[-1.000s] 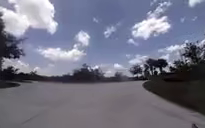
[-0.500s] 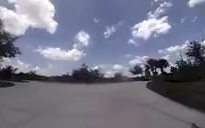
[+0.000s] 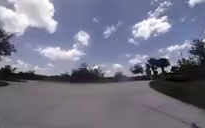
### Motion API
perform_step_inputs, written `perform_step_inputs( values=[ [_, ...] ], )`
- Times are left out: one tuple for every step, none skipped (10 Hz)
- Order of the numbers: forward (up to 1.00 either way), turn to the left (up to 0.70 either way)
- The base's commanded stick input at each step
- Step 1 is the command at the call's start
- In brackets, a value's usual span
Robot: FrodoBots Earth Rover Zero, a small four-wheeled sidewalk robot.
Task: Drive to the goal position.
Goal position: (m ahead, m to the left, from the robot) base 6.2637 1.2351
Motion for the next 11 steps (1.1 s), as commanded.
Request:
perform_step_inputs(
  values=[
    [0.85, 0.0],
    [0.85, 0.0],
    [0.85, 0.0],
    [0.85, 0.07],
    [0.85, 0.3],
    [0.85, 0.34],
    [0.85, 0.19],
    [0.85, 0.0],
    [0.85, 0.0],
    [0.85, 0.0],
    [0.85, 0.0]
  ],
)
